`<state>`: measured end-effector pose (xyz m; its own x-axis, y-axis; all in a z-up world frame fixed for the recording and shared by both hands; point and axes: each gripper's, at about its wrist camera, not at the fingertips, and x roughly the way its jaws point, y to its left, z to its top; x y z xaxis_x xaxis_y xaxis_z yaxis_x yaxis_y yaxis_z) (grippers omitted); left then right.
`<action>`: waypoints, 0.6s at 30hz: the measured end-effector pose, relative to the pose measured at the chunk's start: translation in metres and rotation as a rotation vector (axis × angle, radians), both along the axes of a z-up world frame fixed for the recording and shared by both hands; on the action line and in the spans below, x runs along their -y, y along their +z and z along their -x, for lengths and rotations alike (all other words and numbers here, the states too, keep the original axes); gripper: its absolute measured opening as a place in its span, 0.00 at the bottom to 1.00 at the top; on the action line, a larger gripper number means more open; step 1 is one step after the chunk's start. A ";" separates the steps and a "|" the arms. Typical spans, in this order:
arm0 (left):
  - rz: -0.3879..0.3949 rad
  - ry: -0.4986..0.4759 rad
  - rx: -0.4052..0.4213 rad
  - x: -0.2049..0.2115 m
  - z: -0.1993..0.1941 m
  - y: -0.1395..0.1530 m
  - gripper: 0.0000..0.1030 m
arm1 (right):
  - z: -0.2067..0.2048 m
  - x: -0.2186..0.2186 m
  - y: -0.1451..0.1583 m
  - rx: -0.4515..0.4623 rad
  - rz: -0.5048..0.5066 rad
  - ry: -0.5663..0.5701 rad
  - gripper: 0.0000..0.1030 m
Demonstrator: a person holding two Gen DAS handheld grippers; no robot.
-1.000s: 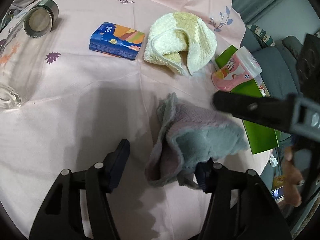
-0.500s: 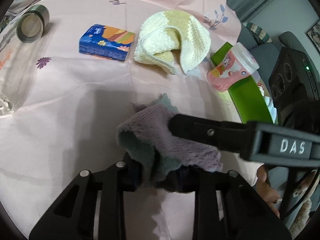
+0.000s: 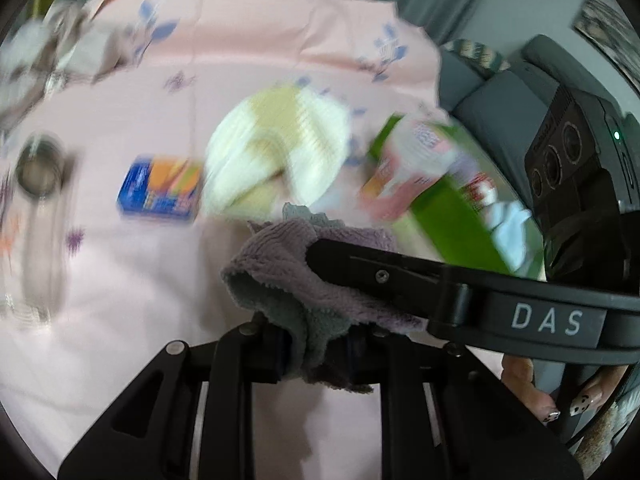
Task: Organize soft objects
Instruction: 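Carry the fuzzy cloth into the green-rimmed box and lower it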
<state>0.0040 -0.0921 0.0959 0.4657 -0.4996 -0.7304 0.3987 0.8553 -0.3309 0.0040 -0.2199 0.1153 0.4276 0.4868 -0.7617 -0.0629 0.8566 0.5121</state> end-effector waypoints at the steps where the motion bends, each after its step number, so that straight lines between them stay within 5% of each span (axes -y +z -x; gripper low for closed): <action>1: 0.010 -0.014 0.017 0.006 -0.001 0.008 0.16 | 0.002 0.007 0.012 0.034 0.000 -0.013 0.35; 10: 0.059 -0.193 0.192 0.094 -0.017 0.074 0.16 | 0.019 0.083 0.106 0.313 0.061 -0.200 0.34; 18: 0.076 -0.359 0.199 0.177 -0.038 0.066 0.17 | 0.034 0.153 0.119 0.403 0.158 -0.443 0.27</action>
<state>0.0419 -0.2687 0.1617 0.3803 -0.7049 -0.5987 0.7299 0.6263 -0.2738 -0.0295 -0.3732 0.2343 0.8325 0.0918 -0.5464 0.1535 0.9094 0.3866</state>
